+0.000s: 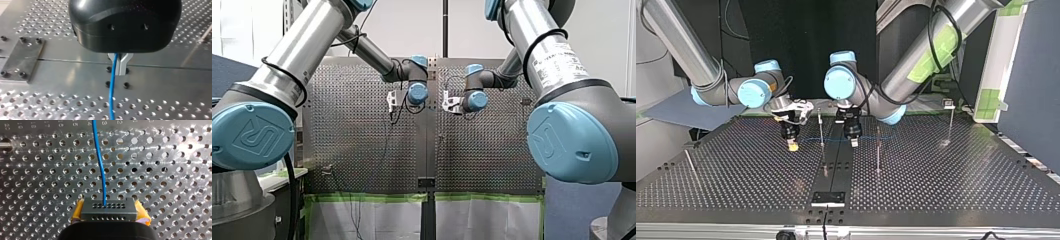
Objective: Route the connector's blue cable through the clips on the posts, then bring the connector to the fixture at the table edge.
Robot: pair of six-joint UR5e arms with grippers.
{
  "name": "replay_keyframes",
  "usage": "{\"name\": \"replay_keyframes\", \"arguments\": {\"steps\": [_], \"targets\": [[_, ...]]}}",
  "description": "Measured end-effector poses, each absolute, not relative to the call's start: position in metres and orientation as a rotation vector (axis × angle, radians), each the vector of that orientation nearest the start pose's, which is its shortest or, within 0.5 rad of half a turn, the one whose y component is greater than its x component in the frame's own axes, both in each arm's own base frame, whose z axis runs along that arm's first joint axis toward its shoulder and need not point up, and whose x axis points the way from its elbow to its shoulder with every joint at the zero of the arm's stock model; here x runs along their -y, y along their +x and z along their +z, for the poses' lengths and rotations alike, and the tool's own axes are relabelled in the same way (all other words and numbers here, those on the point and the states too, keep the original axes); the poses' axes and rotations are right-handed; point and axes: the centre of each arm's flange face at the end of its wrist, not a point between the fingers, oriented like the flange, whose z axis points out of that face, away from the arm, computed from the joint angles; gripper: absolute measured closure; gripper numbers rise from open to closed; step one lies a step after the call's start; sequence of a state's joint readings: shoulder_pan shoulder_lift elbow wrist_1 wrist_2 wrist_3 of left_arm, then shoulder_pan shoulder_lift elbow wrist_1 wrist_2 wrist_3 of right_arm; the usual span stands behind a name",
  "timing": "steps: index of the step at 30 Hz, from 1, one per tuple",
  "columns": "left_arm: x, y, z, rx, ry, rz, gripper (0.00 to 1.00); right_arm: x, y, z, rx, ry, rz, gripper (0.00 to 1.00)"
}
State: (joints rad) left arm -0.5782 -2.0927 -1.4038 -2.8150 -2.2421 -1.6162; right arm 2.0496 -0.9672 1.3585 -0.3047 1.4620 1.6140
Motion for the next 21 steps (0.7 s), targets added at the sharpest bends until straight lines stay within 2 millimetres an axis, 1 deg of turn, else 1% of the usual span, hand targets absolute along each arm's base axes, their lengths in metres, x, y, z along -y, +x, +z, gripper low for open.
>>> {"name": "replay_keyframes", "arguments": {"steps": [6, 10, 17, 21], "targets": [[0.413, 0.502, 0.277, -1.609, -0.087, 0.062, 1.0, 0.547, 0.445, 0.252, 0.986, 1.72, 1.569, 1.0], [0.411, 0.499, 0.268, -1.615, -0.082, 0.064, 1.0, 0.542, 0.441, 0.245, 1.011, 1.74, 1.514, 1.0], [0.411, 0.494, 0.259, -1.628, -0.068, 0.064, 1.0, 0.529, 0.436, 0.231, 1.033, 1.775, 1.413, 1.0], [0.413, 0.489, 0.245, -1.645, -0.05, 0.07, 1.0, 0.521, 0.435, 0.225, 1.038, 1.776, 1.385, 1.0]]}}
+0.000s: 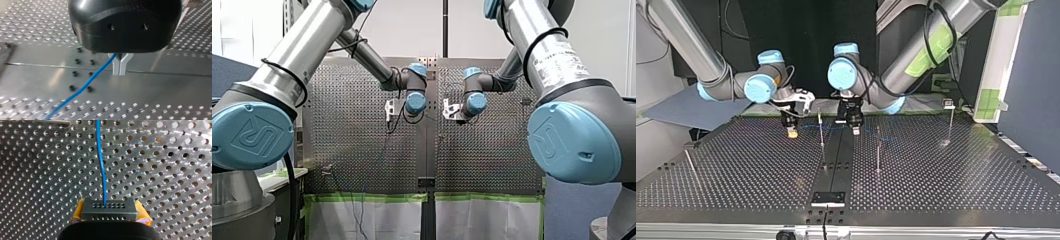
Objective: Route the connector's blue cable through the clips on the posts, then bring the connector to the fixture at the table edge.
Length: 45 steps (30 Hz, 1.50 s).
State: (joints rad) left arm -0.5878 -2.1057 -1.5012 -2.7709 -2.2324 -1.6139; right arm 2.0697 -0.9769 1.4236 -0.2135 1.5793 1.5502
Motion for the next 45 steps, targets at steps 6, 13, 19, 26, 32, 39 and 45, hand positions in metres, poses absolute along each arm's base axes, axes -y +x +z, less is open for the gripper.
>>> {"name": "replay_keyframes", "arguments": {"steps": [6, 13, 19, 26, 32, 39, 45], "targets": [[0.419, 0.482, 0.223, -1.671, -0.025, 0.073, 1.0, 0.51, 0.438, 0.23, 1.027, 1.776, 1.385, 1.0], [0.42, 0.473, 0.21, -1.676, -0.016, 0.065, 1.0, 0.497, 0.444, 0.227, 1.007, 1.805, 1.368, 1.0], [0.417, 0.461, 0.194, -1.683, -0.01, 0.061, 1.0, 0.487, 0.443, 0.216, 1.007, 1.818, 1.359, 1.0], [0.416, 0.451, 0.183, -1.7, 0.003, 0.063, 1.0, 0.475, 0.439, 0.212, 1.004, 1.819, 1.362, 1.0], [0.412, 0.443, 0.173, -1.718, 0.01, 0.066, 1.0, 0.465, 0.435, 0.227, 0.995, 1.795, 1.391, 1.0], [0.409, 0.437, 0.165, -1.738, 0.013, 0.067, 1.0, 0.456, 0.433, 0.224, 0.996, 1.799, 1.396, 1.0], [0.411, 0.436, 0.156, -1.751, 0.025, 0.054, 1.0, 0.449, 0.43, 0.212, 0.998, 1.802, 1.396, 1.0]]}}
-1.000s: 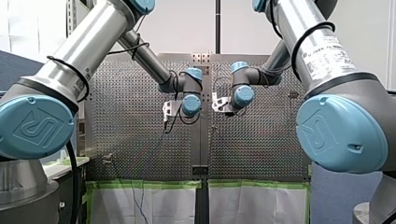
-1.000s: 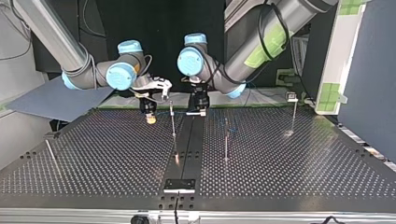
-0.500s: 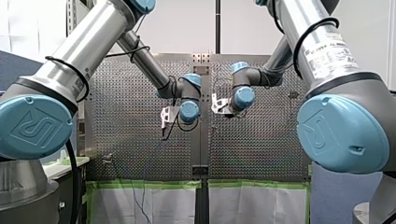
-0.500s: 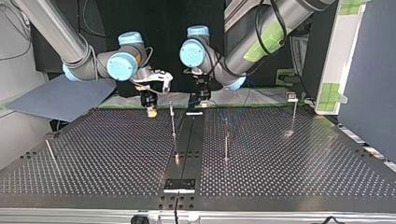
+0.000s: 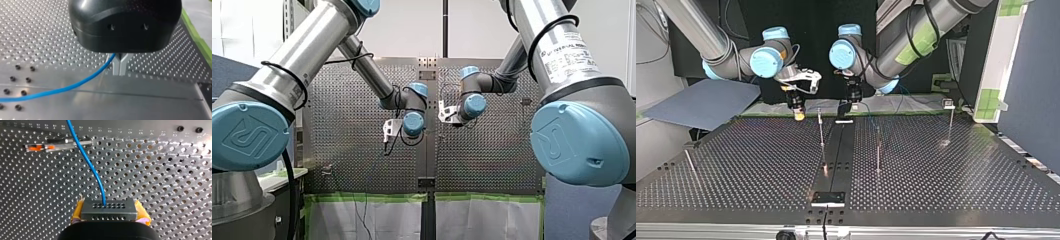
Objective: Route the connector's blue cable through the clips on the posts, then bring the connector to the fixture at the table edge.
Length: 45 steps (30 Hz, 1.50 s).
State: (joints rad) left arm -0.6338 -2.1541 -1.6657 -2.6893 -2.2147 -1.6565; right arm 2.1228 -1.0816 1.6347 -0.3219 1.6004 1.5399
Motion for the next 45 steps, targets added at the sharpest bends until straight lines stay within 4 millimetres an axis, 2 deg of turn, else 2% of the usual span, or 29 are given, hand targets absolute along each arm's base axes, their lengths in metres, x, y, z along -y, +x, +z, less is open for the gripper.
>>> {"name": "replay_keyframes", "arguments": {"steps": [12, 19, 22, 30, 37, 45], "targets": [[0.422, 0.436, 0.154, -1.737, 0.057, -0.025, 1.0, 0.444, 0.412, 0.185, 1.052, 1.769, 1.395, 1.0], [0.426, 0.433, 0.155, -1.735, 0.066, -0.04, 1.0, 0.441, 0.397, 0.148, 1.092, 1.777, 1.368, 1.0], [0.427, 0.433, 0.154, -1.736, 0.069, -0.042, 1.0, 0.445, 0.394, 0.139, 1.095, 1.766, 1.37, 1.0], [0.43, 0.43, 0.134, -1.762, 0.085, -0.031, 1.0, 0.464, 0.384, 0.14, 1.078, 1.702, 1.418, 1.0], [0.432, 0.434, 0.13, -1.758, 0.081, -0.039, 1.0, 0.482, 0.374, 0.144, 1.054, 1.664, 1.479, 1.0], [0.439, 0.437, 0.109, -1.779, 0.092, -0.045, 1.0, 0.486, 0.372, 0.141, 1.027, 1.695, 1.51, 1.0]]}}
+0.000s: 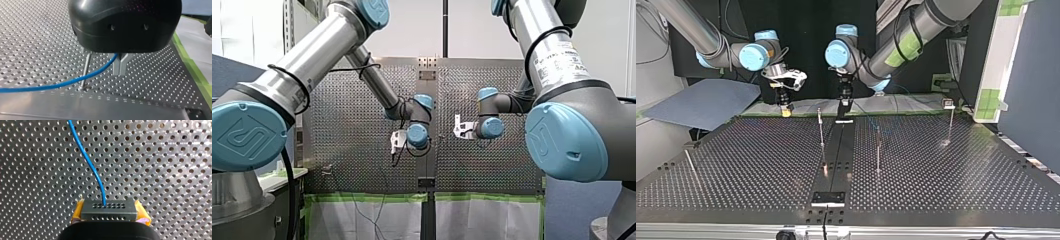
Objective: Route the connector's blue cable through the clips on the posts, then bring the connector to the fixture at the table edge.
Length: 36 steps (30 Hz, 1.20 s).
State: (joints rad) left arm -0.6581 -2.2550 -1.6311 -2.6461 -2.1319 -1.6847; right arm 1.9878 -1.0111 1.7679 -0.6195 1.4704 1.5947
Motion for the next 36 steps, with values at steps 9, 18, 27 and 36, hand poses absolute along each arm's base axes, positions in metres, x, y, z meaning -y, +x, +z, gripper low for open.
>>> {"name": "replay_keyframes", "arguments": {"steps": [9, 18, 27, 36], "targets": [[0.445, 0.444, 0.111, -1.756, 0.047, -0.058, 1.0, 0.483, 0.374, 0.137, 1.021, 1.729, 1.51, 1.0], [0.447, 0.447, 0.114, -1.734, 0.017, -0.075, 1.0, 0.492, 0.362, 0.135, 1.043, 1.708, 1.5, 1.0], [0.455, 0.453, 0.118, -1.72, 0.03, -0.138, 1.0, 0.498, 0.356, 0.13, 1.043, 1.708, 1.503, 1.0], [0.461, 0.461, 0.111, -1.73, 0.031, -0.149, 1.0, 0.505, 0.348, 0.13, 1.057, 1.695, 1.507, 1.0]]}}
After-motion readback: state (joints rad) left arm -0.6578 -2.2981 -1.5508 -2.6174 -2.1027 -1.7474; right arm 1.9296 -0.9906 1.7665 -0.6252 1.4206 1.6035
